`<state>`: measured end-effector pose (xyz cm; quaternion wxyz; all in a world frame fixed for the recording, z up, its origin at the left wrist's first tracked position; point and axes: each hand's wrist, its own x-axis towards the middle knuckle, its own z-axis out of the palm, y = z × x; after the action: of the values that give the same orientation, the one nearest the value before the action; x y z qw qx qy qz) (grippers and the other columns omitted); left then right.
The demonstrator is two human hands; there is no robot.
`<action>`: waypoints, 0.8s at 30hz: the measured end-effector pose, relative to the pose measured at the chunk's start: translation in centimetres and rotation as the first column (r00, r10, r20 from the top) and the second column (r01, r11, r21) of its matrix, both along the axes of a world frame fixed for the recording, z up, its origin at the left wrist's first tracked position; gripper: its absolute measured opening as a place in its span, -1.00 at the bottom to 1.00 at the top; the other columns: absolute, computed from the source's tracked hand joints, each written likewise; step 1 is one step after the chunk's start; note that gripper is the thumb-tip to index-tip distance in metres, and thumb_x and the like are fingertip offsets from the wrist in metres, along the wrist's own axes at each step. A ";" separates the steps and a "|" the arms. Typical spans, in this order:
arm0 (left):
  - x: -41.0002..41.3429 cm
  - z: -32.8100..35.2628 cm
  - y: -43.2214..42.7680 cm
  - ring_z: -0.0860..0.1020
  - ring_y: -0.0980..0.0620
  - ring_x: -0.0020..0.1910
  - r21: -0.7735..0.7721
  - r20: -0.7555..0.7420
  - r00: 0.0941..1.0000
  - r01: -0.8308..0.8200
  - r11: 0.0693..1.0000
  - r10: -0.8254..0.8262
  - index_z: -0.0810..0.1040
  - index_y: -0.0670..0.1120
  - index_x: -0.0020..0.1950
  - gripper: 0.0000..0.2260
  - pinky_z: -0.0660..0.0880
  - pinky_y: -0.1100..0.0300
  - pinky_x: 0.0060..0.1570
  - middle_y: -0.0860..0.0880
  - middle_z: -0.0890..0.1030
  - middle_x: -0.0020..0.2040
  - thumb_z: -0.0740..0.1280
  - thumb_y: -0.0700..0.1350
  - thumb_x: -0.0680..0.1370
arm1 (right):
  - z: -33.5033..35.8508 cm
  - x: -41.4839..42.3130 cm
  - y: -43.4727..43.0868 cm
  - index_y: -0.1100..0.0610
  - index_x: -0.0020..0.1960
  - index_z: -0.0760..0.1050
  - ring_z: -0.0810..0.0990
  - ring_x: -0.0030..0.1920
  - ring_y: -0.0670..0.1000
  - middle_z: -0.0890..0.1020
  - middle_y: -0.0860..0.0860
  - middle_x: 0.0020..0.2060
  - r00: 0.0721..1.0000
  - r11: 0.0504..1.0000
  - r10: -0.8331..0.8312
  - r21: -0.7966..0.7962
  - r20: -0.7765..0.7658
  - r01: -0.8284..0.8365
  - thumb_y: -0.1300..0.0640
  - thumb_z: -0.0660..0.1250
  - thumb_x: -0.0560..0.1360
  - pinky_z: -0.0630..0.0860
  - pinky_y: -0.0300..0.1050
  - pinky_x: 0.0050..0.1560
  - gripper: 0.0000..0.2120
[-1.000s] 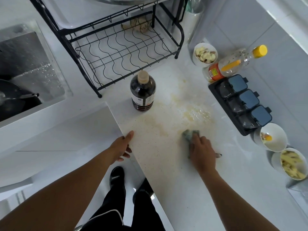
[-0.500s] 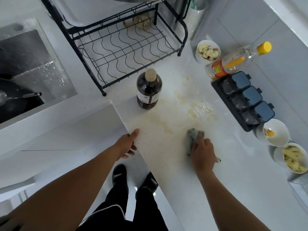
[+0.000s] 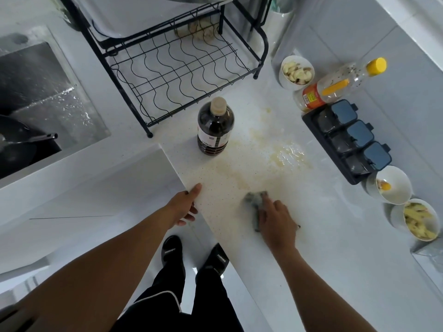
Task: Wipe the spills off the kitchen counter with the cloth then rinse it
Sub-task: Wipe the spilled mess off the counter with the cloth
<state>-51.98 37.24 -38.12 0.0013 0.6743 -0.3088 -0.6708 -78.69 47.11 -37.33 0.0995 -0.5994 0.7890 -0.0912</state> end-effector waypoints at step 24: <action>1.2 -1.1 -2.4 0.62 -0.20 -0.04 -0.104 0.093 0.973 -0.201 0.974 0.211 0.56 -0.20 0.06 -0.25 0.47 0.01 -0.11 -0.19 0.65 -0.01 0.26 0.51 0.42 | 0.9 -14.9 -3.6 -0.09 0.45 0.31 0.57 0.06 0.17 0.55 0.05 0.08 0.999 0.977 0.003 0.213 -0.043 0.007 -0.05 0.14 0.61 0.56 0.08 -0.09 -0.60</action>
<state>-50.77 34.85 -39.19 0.0865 0.7359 -0.2678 -0.6159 -93.62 43.49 -36.46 0.1459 -0.5863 0.7968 0.0070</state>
